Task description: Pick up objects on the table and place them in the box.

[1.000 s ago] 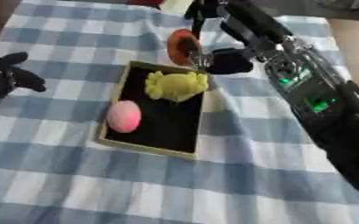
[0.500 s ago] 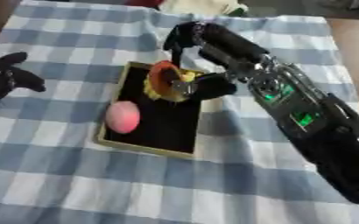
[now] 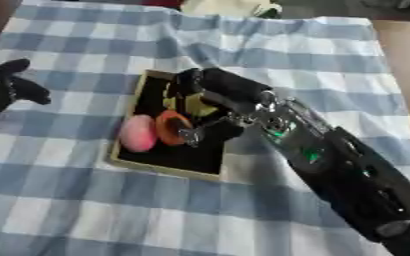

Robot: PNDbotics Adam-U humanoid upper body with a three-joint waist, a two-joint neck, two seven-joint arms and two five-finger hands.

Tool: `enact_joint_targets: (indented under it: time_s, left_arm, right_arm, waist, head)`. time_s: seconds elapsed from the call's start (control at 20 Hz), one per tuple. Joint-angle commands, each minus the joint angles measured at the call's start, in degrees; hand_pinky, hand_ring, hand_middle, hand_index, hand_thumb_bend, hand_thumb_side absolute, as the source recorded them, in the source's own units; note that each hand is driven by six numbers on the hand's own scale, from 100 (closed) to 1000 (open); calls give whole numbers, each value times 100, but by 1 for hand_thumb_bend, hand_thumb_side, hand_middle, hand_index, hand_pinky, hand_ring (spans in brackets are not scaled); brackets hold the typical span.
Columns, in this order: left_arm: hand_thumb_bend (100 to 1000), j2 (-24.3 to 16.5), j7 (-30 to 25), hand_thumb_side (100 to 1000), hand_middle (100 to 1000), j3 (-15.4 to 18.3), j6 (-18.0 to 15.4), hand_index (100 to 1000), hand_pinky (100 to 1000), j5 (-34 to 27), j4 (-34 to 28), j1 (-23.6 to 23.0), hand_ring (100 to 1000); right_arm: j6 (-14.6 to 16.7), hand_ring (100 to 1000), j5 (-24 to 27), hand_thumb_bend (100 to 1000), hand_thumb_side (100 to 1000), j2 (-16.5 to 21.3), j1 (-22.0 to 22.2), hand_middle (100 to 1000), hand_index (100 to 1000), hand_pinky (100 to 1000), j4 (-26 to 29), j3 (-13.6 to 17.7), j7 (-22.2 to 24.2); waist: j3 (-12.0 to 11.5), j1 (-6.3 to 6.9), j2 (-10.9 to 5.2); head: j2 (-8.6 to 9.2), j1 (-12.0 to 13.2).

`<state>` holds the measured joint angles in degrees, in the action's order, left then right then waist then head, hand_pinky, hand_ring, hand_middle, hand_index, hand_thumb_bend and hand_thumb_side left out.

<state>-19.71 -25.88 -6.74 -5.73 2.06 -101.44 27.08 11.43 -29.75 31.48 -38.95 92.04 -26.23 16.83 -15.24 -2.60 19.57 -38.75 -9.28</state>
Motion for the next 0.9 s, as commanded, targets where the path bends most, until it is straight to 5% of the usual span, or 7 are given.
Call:
enact_joint_targets:
  time_s: [0.05,0.2,0.45,0.75,0.9]
  left_arm:
    - [134,-59,-11,1000,714,45,7,1000,960,-26,-52,64,756]
    - [134,-58,-15,1000,714,45,10,1000,960,-26,-46,53,756]
    - [133,-63,-12,1000,714,48,10,1000,959,-35,-43,43,757]
    - [132,-79,2,1000,714,64,11,1000,959,-40,-33,5,758]
    - [132,-83,11,1000,714,74,10,1000,959,-45,-31,-8,758]
  right_arm:
    - [106,754,-136,100,377,15,-34,729,531,856,-38,-10,47]
    - [158,762,-245,100,386,11,7,744,574,859,-54,-16,94]
    - [167,812,-552,100,503,90,82,814,823,881,29,23,411]
    - [-14,830,-847,128,587,307,261,838,914,892,314,266,716]
    - [-122,839,-976,226,632,425,349,849,943,898,512,417,802]
  waist:
    - [6,16,-151]
    - [19,13,-169]
    - [44,19,-221]
    - [95,34,-282]
    - [96,30,-307]
  head:
    - [-69,-15]
    - [-125,-20]
    - [-210,-21]
    - [-260,-2]
    - [-275,10]
